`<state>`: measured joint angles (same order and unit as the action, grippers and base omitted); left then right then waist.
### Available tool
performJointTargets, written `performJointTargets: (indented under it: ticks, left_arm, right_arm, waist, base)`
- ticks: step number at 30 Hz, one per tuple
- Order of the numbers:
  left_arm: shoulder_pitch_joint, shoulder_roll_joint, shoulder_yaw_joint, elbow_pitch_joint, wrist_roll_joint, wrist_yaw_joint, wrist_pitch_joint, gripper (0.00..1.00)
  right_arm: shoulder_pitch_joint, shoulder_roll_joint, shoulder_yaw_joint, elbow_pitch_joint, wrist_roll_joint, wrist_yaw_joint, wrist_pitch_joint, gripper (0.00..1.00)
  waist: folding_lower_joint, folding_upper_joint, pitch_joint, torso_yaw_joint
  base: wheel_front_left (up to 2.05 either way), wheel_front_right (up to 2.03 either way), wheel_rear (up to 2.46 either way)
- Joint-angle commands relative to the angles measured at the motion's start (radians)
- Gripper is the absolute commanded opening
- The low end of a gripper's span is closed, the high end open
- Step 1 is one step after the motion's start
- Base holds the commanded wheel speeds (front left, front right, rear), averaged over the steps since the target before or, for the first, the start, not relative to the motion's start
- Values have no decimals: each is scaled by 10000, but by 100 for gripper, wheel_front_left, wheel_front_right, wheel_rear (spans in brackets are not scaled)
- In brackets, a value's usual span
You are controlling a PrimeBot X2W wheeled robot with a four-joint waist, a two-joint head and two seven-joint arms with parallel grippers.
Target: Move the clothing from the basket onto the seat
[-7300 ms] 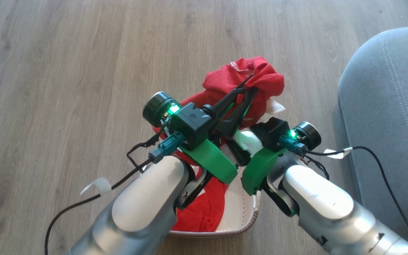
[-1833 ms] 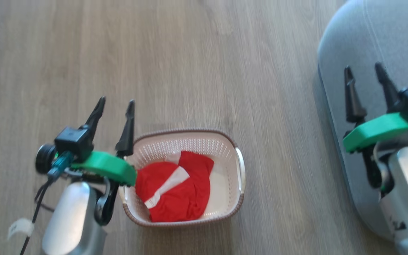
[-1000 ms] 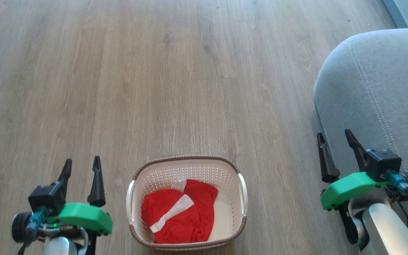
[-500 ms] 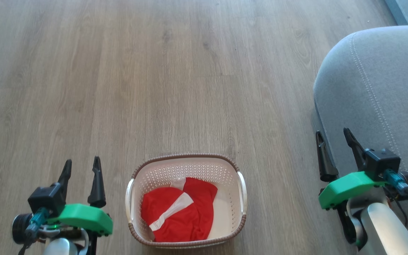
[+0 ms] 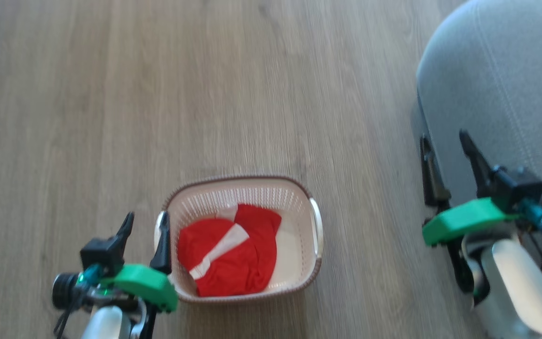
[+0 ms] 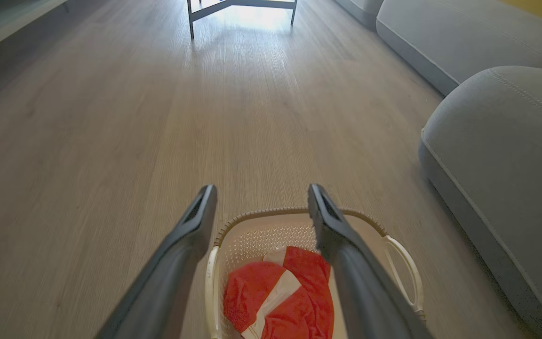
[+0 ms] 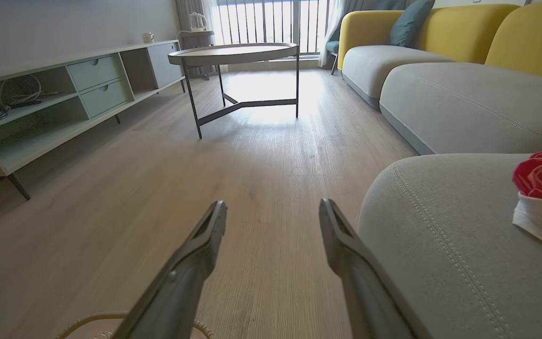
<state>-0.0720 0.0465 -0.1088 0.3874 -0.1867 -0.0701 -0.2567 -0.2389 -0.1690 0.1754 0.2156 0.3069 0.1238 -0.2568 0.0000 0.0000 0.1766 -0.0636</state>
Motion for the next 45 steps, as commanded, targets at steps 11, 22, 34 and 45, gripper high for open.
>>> performJointTargets:
  ticks: [11,22,34,45]
  left_arm:
    - [-2264,38,-649,1639,-158,137,-51,100]
    - [-4446,38,-1172,3794,195,121,-51,100]
    - [-7067,570,-2342,6832,1846,392,33,100]
    - [-8566,994,-3511,8633,3017,781,1202,100]
  right_arm:
    - [-1742,-8,307,-1109,102,69,-49,100]
    - [-2706,233,346,-1524,259,69,-49,100]
    - [-3002,393,284,-1643,283,69,-49,100]
    - [-3109,669,471,-1591,351,69,-49,100]
  waist:
    - [0,0,3149,-901]
    - [0,0,5430,-1553]
    - [0,0,6923,-1956]
    - [0,0,7554,-2310]
  base:
    - [0,0,0]
    - [0,0,0]
    - [0,0,0]
    - [0,0,0]
